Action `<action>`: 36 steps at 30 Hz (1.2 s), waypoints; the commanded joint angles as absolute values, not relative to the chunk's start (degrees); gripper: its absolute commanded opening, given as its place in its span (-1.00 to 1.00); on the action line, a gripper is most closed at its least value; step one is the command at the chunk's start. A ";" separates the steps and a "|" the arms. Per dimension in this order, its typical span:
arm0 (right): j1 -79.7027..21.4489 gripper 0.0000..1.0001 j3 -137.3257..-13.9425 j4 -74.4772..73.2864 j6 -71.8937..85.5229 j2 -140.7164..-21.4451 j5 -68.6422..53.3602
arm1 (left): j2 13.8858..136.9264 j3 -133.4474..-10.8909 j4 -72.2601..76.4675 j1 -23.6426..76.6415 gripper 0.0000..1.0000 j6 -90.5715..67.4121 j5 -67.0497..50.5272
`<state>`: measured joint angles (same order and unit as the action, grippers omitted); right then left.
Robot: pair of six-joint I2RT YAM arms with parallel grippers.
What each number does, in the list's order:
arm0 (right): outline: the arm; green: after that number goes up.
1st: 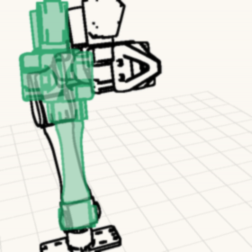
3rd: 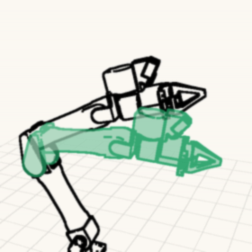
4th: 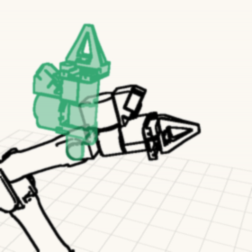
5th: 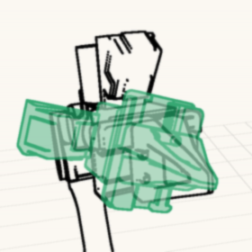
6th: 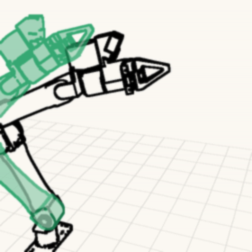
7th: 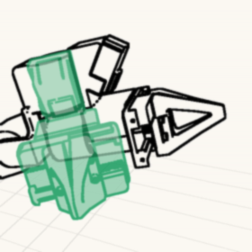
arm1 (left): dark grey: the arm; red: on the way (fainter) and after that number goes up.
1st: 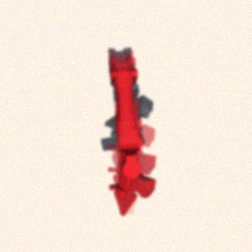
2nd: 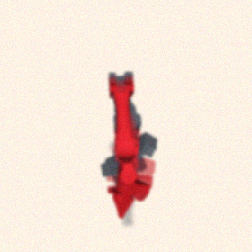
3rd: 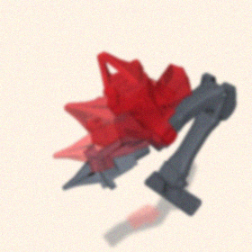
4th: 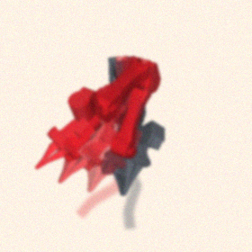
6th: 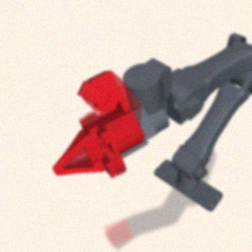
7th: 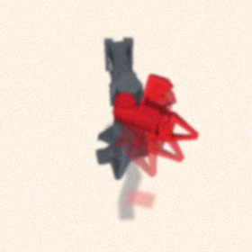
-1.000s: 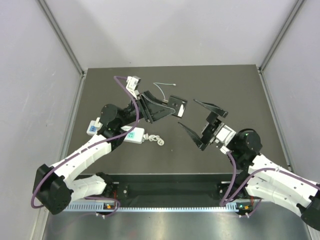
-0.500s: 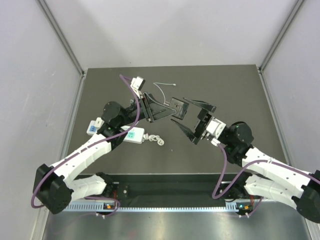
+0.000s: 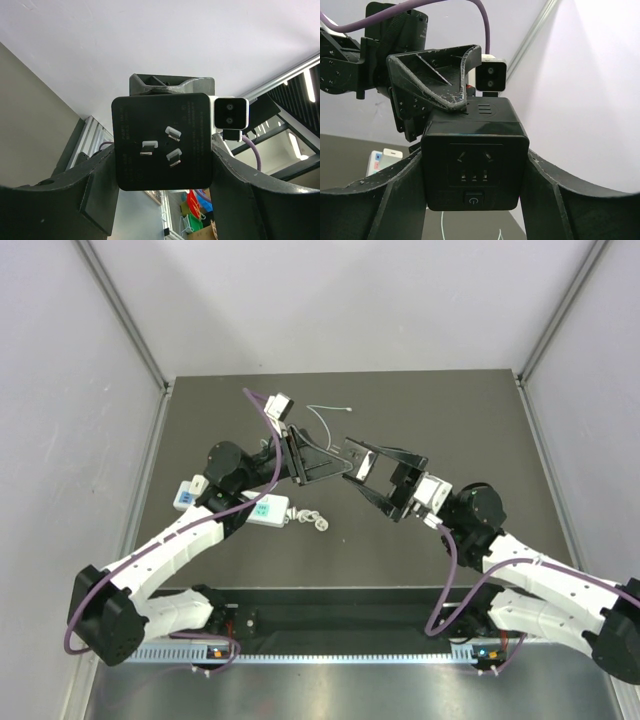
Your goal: Insert the plug
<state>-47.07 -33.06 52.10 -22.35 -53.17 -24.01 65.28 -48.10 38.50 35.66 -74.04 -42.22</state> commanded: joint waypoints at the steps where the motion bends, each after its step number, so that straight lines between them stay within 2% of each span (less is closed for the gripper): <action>1: -47.73 -0.85 -35.33 55.63 -19.78 -53.96 -25.84 | 65.39 -48.16 40.17 36.30 -0.47 -74.01 -42.90; 2: -47.81 -0.97 -35.25 55.72 -18.56 -53.88 -25.67 | 65.22 -48.16 39.47 36.30 -0.36 -72.87 -42.54; 3: -47.73 -1.00 -35.24 55.72 -17.76 -53.88 -25.32 | 65.13 -48.34 38.33 36.30 -0.26 -72.08 -42.10; 4: -47.90 -1.00 -35.24 55.64 -16.19 -54.05 -24.36 | 64.95 -48.69 35.80 36.21 -0.12 -71.37 -40.97; 10: -47.90 -1.00 -36.12 51.69 -11.61 -53.79 -18.12 | 64.78 -50.62 26.82 35.51 0.25 -67.94 -36.39; 11: -47.81 -1.00 -36.38 49.94 -10.73 -53.88 -17.41 | 64.43 -50.80 25.33 35.42 0.42 -67.50 -35.78; 12: -47.90 -1.00 -37.08 48.79 -10.03 -53.96 -16.53 | 64.34 -51.15 24.70 35.16 0.48 -67.06 -34.47; 17: -47.90 -1.00 -38.59 42.45 -8.78 -53.88 -13.09 | 63.20 -52.47 20.48 34.02 0.52 -64.95 -32.08; 21: -47.81 -1.00 -36.57 43.41 -13.18 -53.79 -19.23 | 63.37 -52.38 21.70 33.57 0.51 -65.13 -33.04; 24: -47.81 -1.00 -32.88 48.86 -15.73 -53.00 -24.60 | 63.89 -51.77 24.25 33.57 0.36 -65.83 -35.15; 28: -47.81 -0.98 -33.91 44.66 -17.32 -51.94 -26.29 | 64.25 -50.89 28.73 33.57 -0.53 -65.39 -37.26; 29: -47.81 -0.50 -34.88 40.12 -16.10 -51.86 -25.06 | 64.25 -50.54 31.09 33.57 -0.99 -64.78 -37.70; 31: -47.81 0.02 -37.51 36.41 -11.63 -51.68 -20.94 | 64.07 -49.92 32.34 33.57 -1.00 -64.08 -37.79; 32: -47.73 0.16 -37.96 34.04 -10.47 -51.33 -20.66 | 63.90 -49.57 34.78 33.57 -1.00 -62.85 -37.71; 33: -47.81 0.39 -37.88 33.58 -9.24 -50.11 -20.39 | 63.72 -48.87 36.37 33.49 -1.00 -62.15 -38.40; 36: -47.64 0.60 -34.99 37.06 -0.46 -46.17 -17.76 | 63.02 -48.25 41.29 33.49 -1.00 -59.42 -38.93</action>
<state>-47.05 -34.83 35.97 -10.41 -50.59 -18.59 64.62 -48.38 28.29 33.80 -63.75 -38.41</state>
